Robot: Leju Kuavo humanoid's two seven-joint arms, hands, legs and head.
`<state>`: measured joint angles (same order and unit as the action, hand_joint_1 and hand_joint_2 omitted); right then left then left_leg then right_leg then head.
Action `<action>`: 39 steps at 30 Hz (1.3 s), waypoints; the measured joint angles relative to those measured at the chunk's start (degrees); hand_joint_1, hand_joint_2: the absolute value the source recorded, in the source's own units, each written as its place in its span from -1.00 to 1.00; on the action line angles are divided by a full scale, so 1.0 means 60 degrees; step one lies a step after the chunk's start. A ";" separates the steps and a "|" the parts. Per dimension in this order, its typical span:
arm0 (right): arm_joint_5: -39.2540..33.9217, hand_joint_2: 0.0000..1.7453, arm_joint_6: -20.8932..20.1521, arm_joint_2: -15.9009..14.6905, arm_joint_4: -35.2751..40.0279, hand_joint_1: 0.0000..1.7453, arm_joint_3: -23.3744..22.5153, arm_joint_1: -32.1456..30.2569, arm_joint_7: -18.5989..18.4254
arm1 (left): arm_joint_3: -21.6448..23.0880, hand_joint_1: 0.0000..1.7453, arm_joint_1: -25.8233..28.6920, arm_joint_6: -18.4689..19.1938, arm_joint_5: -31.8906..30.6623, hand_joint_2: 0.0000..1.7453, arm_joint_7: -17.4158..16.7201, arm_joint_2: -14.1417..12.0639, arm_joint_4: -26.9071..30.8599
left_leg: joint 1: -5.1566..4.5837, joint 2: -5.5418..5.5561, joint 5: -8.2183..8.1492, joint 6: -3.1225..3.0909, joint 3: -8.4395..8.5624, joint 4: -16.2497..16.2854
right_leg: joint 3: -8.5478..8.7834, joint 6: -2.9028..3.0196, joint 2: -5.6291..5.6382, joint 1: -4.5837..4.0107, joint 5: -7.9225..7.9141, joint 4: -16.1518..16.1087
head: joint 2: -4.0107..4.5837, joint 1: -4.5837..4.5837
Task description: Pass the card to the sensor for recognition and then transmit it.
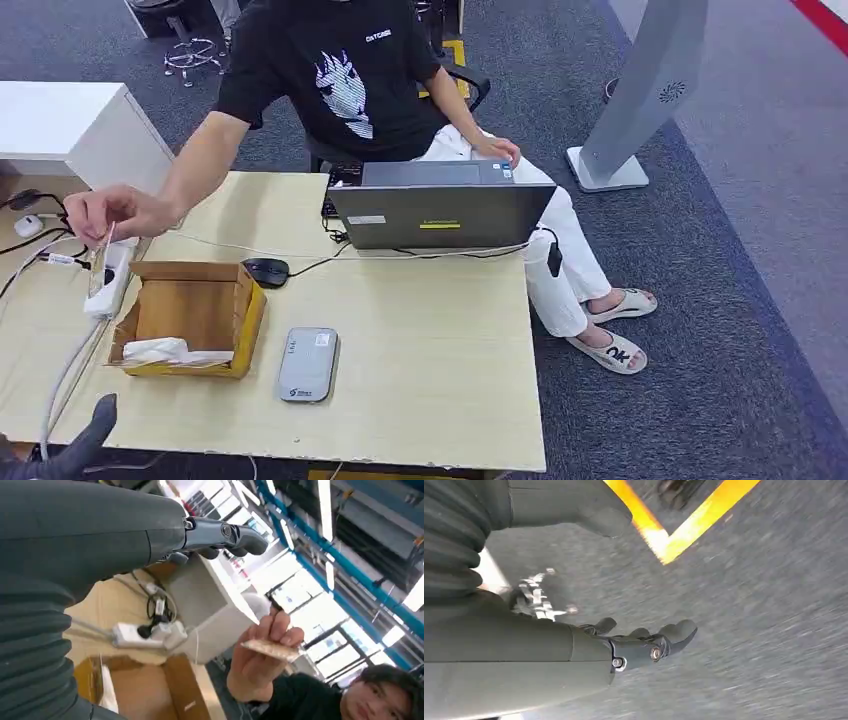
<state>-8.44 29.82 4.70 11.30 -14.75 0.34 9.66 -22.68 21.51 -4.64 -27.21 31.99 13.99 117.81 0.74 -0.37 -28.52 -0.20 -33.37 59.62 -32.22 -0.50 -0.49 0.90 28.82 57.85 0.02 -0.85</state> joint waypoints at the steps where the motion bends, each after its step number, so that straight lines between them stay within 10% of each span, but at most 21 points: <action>1: 0.0000 1.00 -0.0103 -0.0004 0.0000 -1.00 0.0008 0.0025 -0.0033 | 0.0237 -1.00 -0.0061 0.0040 -0.0028 1.00 -0.0332 -0.0088 -0.0036 | 0.0001 0.0000 0.0001 0.0001 0.0002 0.0000 | 0.0001 0.0001 0.0000 -0.0001 -0.0001 0.0000 | 0.0000 0.0004; 9: 0.0065 1.00 0.0487 0.0011 -0.0007 -1.00 0.0040 0.0043 -0.1862 | 0.1204 -1.00 -0.0749 -0.0142 -0.0156 1.00 -0.1244 -0.0900 -0.0955 | 0.0004 -0.0004 0.0006 0.0008 0.0008 0.0000 | 0.0004 0.0005 0.0005 -0.0003 -0.0003 0.0008 | 0.0000 0.0000; 24: 0.0525 1.00 -0.0467 0.0077 0.0000 -1.00 0.0091 0.0014 -0.0820 | 0.1273 -0.98 -0.1534 -0.0342 -0.0368 1.00 -0.1791 -0.1493 -0.1920 | 0.0002 -0.0003 0.0005 0.0007 0.0005 0.0000 | 0.0001 0.0005 0.0006 -0.0002 -0.0002 0.0007 | 0.0000 0.0000; 25: 0.0543 1.00 -0.0500 0.0076 0.0000 -1.00 0.0106 0.0014 -0.0816 | 0.1273 0.62 -0.1578 -0.0350 -0.0386 1.00 -0.1791 -0.1533 -0.1974 | 0.0002 -0.0002 0.0005 0.0007 0.0004 0.0000 | 0.0001 0.0005 0.0006 -0.0002 -0.0002 0.0007 | 0.0000 0.0000; 27: 0.0590 1.00 -0.0577 0.0077 0.0000 -1.00 0.0113 0.0016 -0.0834 | 0.1273 1.00 -0.1631 -0.0349 -0.0434 1.00 -0.1791 -0.1599 -0.2073 | 0.0003 -0.0003 0.0005 0.0007 0.0004 0.0000 | 0.0001 0.0005 0.0006 -0.0003 -0.0001 0.0007 | 0.0000 0.0000; 39: 0.0666 1.00 -0.0572 0.0077 -0.0004 -1.00 0.0113 0.0016 -0.1071 | 0.1361 1.00 -0.1654 -0.0324 -0.0528 1.00 -0.1732 -0.1726 -0.2434 | 0.0003 -0.0004 0.0004 0.0007 0.0001 0.0000 | -0.0003 0.0005 0.0007 -0.0003 0.0000 0.0006 | 0.0000 0.0004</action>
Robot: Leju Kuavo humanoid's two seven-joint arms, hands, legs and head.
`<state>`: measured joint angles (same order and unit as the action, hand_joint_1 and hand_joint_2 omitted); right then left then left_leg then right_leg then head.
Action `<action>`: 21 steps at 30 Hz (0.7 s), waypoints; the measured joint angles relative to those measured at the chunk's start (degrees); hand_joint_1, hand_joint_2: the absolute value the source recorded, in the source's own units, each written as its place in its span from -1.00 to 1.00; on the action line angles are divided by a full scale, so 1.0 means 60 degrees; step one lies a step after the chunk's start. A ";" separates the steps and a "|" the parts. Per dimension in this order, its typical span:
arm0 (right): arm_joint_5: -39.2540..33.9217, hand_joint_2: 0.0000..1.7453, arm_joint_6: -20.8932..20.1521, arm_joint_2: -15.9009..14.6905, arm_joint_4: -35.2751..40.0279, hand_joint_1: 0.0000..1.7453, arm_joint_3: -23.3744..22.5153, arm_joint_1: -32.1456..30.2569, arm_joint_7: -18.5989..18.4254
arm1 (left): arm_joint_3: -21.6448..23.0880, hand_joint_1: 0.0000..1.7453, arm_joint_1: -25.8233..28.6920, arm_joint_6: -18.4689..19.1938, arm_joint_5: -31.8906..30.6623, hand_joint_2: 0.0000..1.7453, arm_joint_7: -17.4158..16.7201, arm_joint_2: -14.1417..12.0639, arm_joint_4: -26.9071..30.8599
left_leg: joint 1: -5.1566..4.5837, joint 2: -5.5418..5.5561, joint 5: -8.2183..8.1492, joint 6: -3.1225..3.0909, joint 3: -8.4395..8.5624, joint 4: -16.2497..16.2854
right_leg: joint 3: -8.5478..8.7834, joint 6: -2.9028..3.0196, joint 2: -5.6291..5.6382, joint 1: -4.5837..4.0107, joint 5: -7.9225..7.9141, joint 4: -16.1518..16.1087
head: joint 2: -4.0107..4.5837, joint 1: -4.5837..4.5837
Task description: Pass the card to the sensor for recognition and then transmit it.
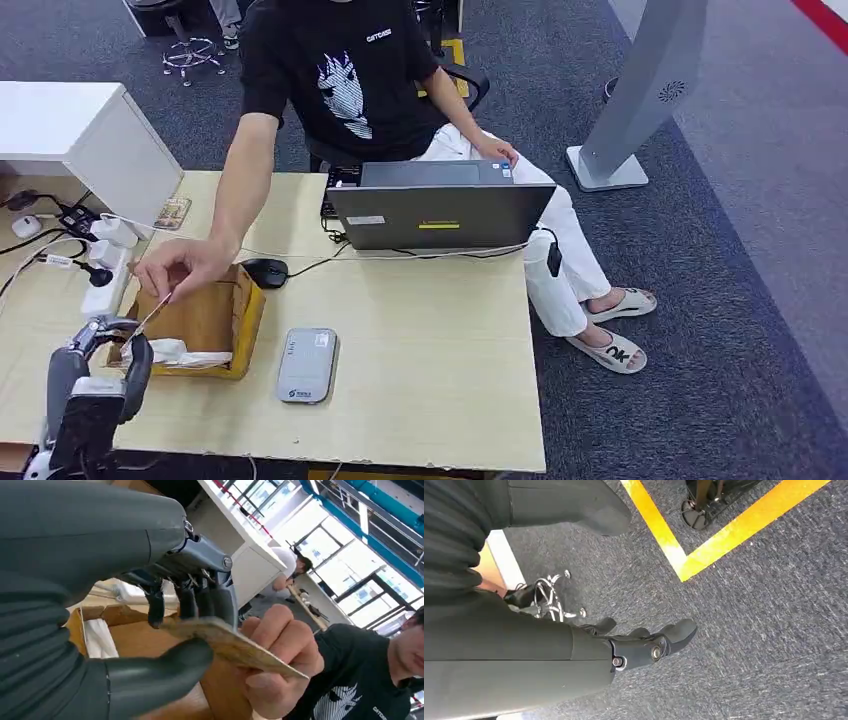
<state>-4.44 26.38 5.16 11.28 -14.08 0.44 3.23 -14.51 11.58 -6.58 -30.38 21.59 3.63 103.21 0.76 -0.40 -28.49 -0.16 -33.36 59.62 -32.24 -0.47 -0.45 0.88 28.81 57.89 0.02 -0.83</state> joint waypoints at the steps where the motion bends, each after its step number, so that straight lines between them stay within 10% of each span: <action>1: 0.0018 1.00 0.0003 0.0000 0.0000 -1.00 0.0004 0.0000 0.0000 | 0.0011 1.00 -0.0006 0.0000 0.0000 1.00 0.0000 0.0000 -0.0007 | 0.0000 0.0001 0.0000 0.0000 0.0000 0.0000 | 0.0000 0.0000 0.0000 0.0000 0.0000 0.0000 | 0.0000 0.0000; 21: 0.0142 1.00 0.0040 0.0000 0.0000 -1.00 0.0000 -0.0003 0.0029 | 0.0401 1.00 0.0016 0.0135 -0.0525 1.00 -0.0015 -0.0018 -0.0109 | 0.0000 0.0003 0.0000 0.0000 0.0000 0.0000 | 0.0001 0.0000 -0.0003 0.0000 0.0000 0.0000 | 0.0000 0.0000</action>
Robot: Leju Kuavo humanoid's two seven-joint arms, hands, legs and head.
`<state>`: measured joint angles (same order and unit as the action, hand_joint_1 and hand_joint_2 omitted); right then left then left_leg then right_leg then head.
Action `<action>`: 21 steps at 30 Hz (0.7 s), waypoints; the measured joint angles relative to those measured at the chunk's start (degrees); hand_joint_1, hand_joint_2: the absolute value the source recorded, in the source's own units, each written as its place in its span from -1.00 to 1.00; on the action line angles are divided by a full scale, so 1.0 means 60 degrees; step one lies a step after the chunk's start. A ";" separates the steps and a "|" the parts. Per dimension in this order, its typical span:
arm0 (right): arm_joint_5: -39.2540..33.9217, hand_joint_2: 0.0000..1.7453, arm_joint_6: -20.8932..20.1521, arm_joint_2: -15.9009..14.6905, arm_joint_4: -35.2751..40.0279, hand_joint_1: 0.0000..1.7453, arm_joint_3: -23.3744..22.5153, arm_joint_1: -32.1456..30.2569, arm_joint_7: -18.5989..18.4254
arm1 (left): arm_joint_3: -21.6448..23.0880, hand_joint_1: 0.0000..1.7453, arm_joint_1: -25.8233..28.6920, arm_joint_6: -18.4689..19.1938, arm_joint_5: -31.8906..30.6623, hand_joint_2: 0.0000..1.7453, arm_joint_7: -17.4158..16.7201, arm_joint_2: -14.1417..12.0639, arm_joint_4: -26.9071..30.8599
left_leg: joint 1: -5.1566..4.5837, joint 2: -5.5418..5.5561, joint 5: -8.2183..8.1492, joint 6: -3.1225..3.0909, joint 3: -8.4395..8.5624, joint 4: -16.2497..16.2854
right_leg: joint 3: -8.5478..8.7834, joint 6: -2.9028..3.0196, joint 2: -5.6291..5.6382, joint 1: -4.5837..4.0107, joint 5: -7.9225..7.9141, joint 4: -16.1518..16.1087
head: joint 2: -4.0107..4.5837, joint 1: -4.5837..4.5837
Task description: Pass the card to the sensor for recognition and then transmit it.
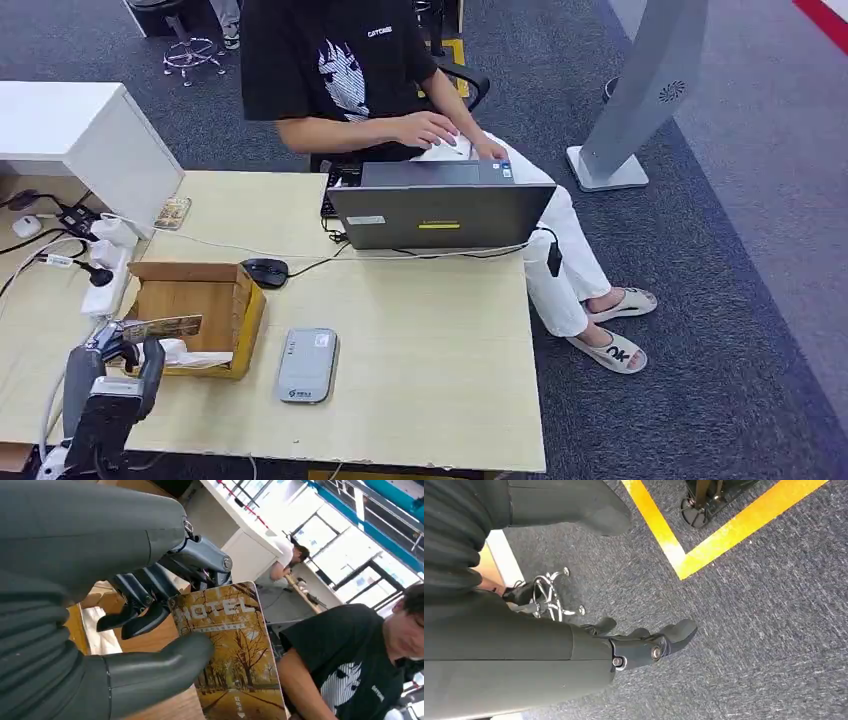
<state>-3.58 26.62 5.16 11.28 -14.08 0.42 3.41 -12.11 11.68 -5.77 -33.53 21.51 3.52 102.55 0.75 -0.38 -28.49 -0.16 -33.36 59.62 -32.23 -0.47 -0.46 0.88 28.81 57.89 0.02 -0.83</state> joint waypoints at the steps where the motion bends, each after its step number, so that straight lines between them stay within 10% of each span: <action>1: 0.0015 1.00 0.0000 0.0000 0.0000 -1.00 0.0000 0.0001 0.0000 | 0.0073 1.00 0.0000 0.0007 -0.0186 1.00 -0.0066 -0.0040 -0.0011 | 0.0000 0.0001 0.0000 0.0000 0.0000 0.0000 | 0.0000 0.0000 0.0000 0.0000 0.0000 0.0000 | 0.0000 0.0000; 21: 0.0197 1.00 -0.0095 0.0000 0.0000 -1.00 0.0004 0.0008 -0.0087 | 0.1468 1.00 -0.0239 0.0168 -0.1544 1.00 -0.1034 -0.0543 -0.0568 | 0.0000 -0.0001 0.0000 0.0000 0.0000 0.0000 | -0.0001 0.0000 0.0001 0.0000 0.0000 0.0000 | 0.0000 0.0000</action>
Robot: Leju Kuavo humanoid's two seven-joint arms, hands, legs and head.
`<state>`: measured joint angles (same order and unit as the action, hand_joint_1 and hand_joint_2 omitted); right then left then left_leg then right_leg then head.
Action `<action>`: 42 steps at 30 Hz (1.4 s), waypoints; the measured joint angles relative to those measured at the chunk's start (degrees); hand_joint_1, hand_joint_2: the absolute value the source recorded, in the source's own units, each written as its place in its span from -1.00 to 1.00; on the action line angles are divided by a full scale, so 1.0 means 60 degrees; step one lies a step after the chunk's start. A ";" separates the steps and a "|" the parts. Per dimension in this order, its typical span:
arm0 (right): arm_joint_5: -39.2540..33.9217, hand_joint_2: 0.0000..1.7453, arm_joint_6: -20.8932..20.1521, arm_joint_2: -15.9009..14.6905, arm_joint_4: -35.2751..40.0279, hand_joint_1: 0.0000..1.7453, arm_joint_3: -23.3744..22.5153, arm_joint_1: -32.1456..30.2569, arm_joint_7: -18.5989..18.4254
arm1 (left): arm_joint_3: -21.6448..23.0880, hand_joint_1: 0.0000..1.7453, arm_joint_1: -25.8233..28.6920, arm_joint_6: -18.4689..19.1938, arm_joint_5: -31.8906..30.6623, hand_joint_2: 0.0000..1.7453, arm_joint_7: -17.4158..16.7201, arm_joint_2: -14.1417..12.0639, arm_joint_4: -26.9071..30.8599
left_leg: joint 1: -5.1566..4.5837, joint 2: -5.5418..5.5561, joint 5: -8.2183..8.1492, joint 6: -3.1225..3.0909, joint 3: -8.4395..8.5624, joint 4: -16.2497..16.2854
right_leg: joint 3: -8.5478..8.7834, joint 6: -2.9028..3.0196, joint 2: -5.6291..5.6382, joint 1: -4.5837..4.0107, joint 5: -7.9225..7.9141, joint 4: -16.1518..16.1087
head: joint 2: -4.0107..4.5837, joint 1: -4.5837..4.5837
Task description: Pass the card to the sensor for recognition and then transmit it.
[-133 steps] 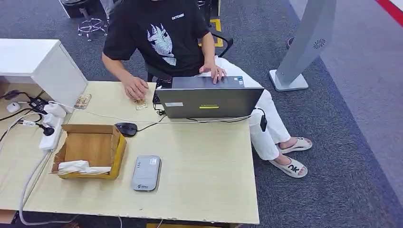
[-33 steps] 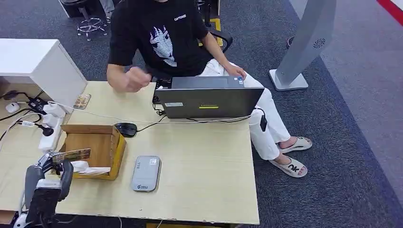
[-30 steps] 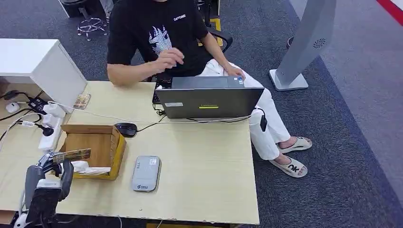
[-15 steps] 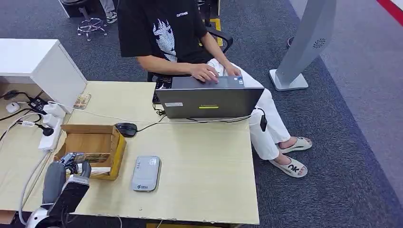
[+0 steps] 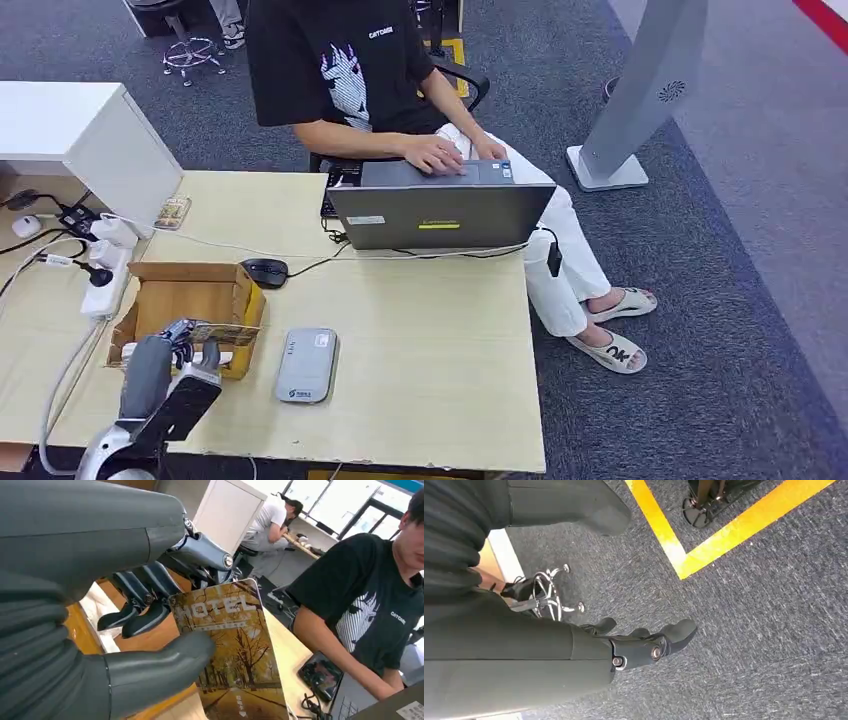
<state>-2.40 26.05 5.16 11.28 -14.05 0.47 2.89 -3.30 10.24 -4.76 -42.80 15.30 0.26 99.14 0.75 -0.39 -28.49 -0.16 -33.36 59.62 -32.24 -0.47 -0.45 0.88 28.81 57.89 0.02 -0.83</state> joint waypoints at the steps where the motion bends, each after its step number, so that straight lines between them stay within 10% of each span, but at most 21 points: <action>1: -0.0004 1.00 0.0000 0.0000 0.0000 -1.00 0.0000 -0.0001 0.0000 | 0.0004 1.00 -0.0005 0.0000 0.0000 1.00 0.0000 0.0000 -0.0004 | 0.0000 0.0000 0.0000 0.0000 0.0000 0.0000 | 0.0000 0.0000 0.0000 0.0000 0.0000 0.0000 | 0.0000 0.0000; 29: 0.0485 1.00 -0.0128 -0.0025 0.0000 -1.00 -0.0004 0.0030 -0.0200 | 0.1734 1.00 -0.1113 -0.0696 -0.2146 1.00 -0.1020 -0.0332 -0.1374 | 0.0000 0.0000 0.0001 0.0000 0.0001 0.0001 | 0.0000 0.0000 0.0000 0.0000 -0.0001 0.0000 | 0.0000 0.0000; 42: 0.0656 1.00 -0.0157 -0.0044 0.0000 -1.00 -0.0004 0.0032 -0.0208 | 0.2157 1.00 -0.1289 -0.0171 -0.1461 1.00 -0.1188 -0.0517 -0.1949 | 0.0000 -0.0001 0.0000 0.0000 0.0000 0.0001 | 0.0000 0.0000 0.0001 0.0000 -0.0001 0.0000 | 0.0000 0.0000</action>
<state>1.53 25.11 4.90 11.28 -14.08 0.66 1.64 9.64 2.51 -5.79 -51.56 8.17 -2.84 87.45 0.75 -0.39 -28.49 -0.16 -33.36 59.63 -32.24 -0.47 -0.45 0.88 28.81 57.89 0.02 -0.83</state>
